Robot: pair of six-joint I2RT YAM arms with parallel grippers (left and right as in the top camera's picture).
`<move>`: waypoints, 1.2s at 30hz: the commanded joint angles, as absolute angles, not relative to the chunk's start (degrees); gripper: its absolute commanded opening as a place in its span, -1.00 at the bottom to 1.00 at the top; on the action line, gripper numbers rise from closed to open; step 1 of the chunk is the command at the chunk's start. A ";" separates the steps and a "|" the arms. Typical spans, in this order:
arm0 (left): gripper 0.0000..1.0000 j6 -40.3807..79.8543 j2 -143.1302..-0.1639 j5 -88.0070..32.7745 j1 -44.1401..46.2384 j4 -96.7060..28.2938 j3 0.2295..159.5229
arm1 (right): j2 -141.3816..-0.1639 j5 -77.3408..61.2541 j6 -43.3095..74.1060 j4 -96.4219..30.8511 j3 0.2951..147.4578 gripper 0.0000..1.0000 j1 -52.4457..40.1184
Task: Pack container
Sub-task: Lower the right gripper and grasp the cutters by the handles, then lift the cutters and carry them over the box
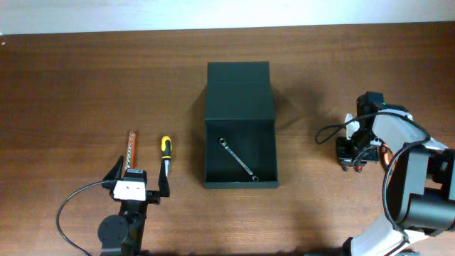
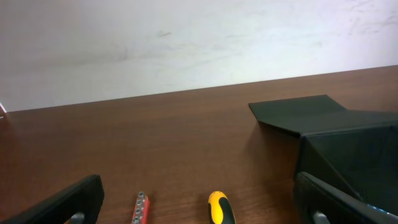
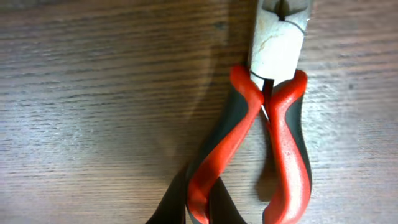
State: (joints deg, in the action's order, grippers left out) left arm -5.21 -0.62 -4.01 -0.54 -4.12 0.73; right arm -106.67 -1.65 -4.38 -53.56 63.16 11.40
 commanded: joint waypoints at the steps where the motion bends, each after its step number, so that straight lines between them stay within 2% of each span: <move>1: 0.99 -6.33 -0.34 -3.62 -0.91 -4.36 0.49 | -108.38 -6.96 -3.55 -54.00 67.42 -0.90 11.60; 12: 0.98 -6.33 -0.34 -3.62 -0.91 -4.36 0.49 | -108.38 -11.33 -3.70 -67.64 92.14 -0.92 9.43; 15: 0.98 -6.35 -0.34 -3.60 -0.93 -4.36 0.49 | -108.38 -13.65 -5.43 -74.08 101.14 -0.92 4.99; 19: 0.98 -6.33 -0.34 -3.62 -0.91 -4.36 0.49 | -108.38 -14.41 -7.57 -83.42 111.98 -0.92 -7.20; 23: 0.99 -6.35 -0.34 -3.62 -0.93 -4.36 0.49 | -108.38 -14.22 -7.75 -84.64 113.91 -0.92 -18.31; 28: 0.98 -6.35 -0.34 -3.62 -0.91 -4.36 0.49 | -109.65 -10.94 -7.68 -84.58 113.34 -0.92 -27.81; 36: 0.99 -6.33 -0.34 -3.62 -0.91 -4.36 0.49 | -112.33 -10.70 -7.73 -81.14 108.47 -0.92 -33.47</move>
